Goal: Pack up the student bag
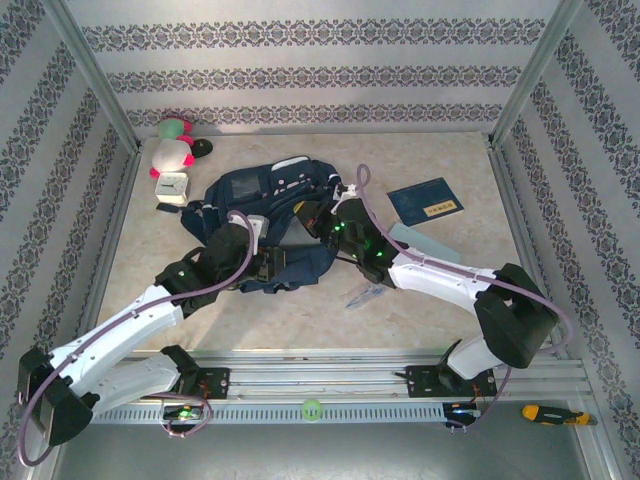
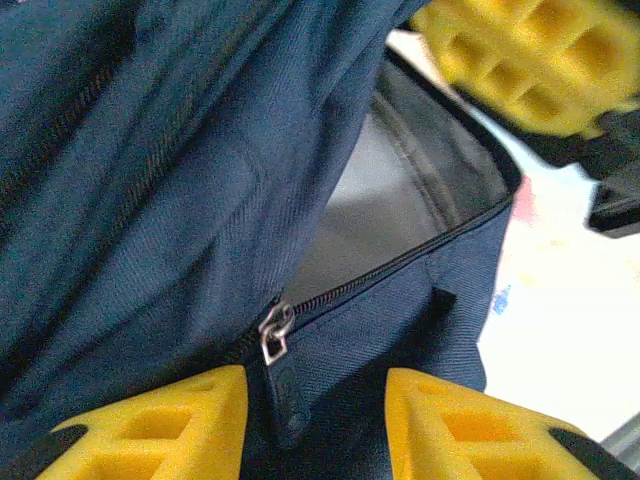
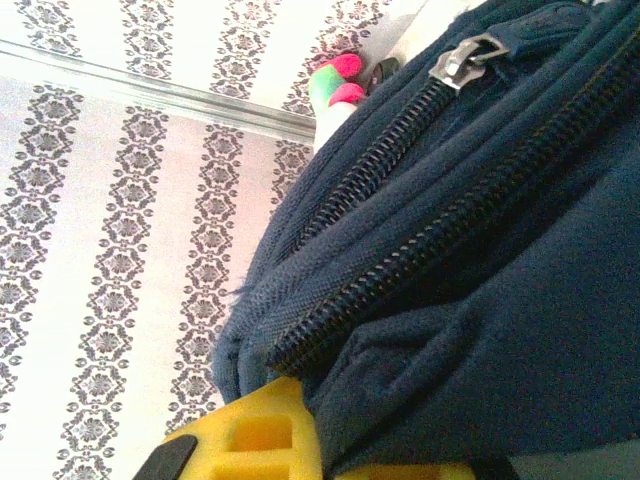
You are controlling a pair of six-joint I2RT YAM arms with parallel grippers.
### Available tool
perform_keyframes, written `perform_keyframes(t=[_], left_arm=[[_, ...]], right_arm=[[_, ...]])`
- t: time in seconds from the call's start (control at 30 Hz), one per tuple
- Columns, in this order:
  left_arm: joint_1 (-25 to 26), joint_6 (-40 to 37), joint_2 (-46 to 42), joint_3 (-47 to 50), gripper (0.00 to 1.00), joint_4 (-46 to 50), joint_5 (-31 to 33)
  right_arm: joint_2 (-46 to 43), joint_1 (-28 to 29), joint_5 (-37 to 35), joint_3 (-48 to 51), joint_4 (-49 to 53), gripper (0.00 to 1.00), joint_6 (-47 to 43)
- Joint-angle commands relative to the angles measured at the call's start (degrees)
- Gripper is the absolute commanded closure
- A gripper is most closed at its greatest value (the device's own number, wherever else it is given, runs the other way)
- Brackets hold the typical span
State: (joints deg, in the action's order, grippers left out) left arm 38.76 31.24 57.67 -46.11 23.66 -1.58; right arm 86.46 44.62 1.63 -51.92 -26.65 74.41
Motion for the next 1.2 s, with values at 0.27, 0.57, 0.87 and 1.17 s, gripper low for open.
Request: perform_keyframes(t=[0.27,0.57,0.87,1.17], left_arm=[[1.2,11.6,5.2,-2.9,0.64,8.8,9.8],[1.2,13.7,7.3,-0.3,0.72,4.5,9.1],[1.2,16.5,9.7,-0.9,1.00,1.7,7.2],[-0.6,21.5,8.1,2.0,1.00,-1.0,0.2]], right_arm=[[1.1,2.1,-3.9,-2.8,-7.0,1.00,-2.2],[1.7,3.7,-4.1,-3.5,-6.8,1.00,-3.7],[0.9,5.3,-4.6,-0.5,-4.6,1.00,-5.4],[0.5,6.0,-2.4,4.8,-5.0,1.00,-10.3]])
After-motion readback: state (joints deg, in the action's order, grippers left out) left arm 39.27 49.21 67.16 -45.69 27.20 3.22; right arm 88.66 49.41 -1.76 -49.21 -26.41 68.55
